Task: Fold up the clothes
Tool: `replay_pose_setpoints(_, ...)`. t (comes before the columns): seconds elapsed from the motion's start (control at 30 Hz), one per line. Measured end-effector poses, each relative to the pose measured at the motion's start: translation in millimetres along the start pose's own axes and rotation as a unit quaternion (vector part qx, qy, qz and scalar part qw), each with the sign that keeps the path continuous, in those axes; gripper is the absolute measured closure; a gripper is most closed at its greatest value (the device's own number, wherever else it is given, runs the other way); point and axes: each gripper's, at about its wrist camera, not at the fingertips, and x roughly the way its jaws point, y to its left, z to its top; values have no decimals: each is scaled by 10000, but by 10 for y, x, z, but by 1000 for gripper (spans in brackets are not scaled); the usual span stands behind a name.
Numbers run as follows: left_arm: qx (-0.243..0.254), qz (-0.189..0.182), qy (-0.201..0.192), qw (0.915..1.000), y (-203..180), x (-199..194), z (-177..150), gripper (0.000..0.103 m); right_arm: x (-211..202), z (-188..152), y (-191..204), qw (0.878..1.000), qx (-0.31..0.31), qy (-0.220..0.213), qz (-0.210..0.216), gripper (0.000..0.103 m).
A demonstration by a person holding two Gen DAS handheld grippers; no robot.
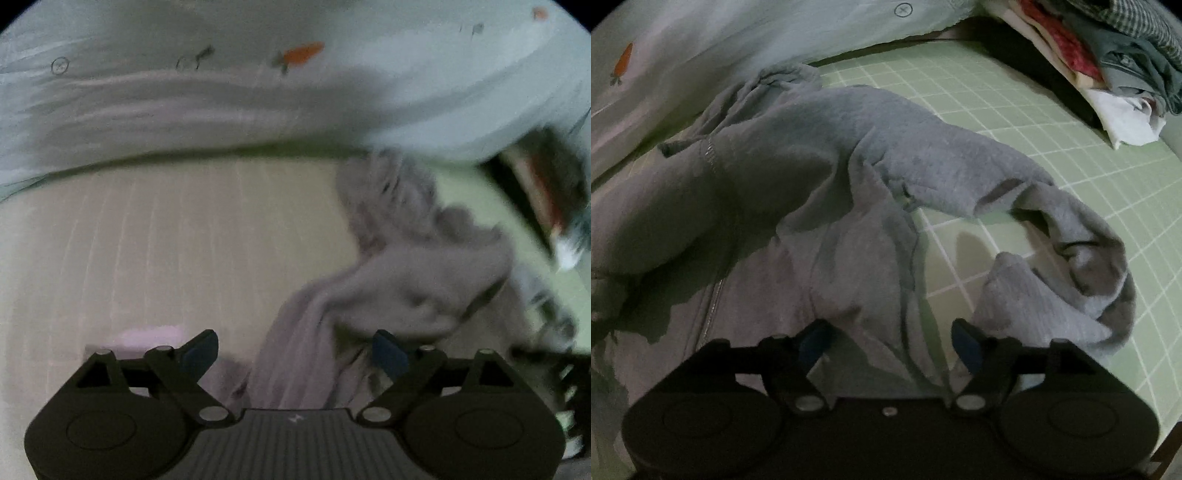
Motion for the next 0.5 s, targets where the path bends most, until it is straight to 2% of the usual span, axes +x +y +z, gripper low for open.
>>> replay_pose_setpoints(0.1, 192, 544, 225, 9981, -44, 150, -103, 15, 22, 18, 3, 10000, 10, -4, -32, 22)
replay_pose_setpoints(0.13, 180, 703, 284, 9970, -37, 197, -119, 21, 27, 20, 3, 10000, 17, -3, -38, 20)
replay_pose_setpoints(0.17, 109, 809, 327, 9961, -8, 245, -117, 37, 32, 23, 3, 10000, 24, -2, -44, 20)
replay_pose_setpoints(0.2, -35, 830, 330, 9960, 43, 266, -95, 46, 36, 26, 2, 10000, 31, -1, -50, 19)
replay_pose_setpoints(0.27, -343, 846, 324, 9953, 150, 298, -44, 83, 39, 27, 2, 10000, 37, -6, -57, 18)
replay_pose_setpoints(0.33, -501, 883, 47, 9948, 222, 246, 57, 88, 41, 23, -1, 10000, 14, -26, -63, 16)
replay_pose_setpoints(0.43, -28, 1192, -497, 9916, 230, 138, 368, 89, 54, 15, 1, 10000, 17, -46, -77, 13)
replay_pose_setpoints(0.5, 340, 1439, -969, 9842, 237, 49, 670, 89, 64, 15, 7, 10000, 11, -51, -80, 11)
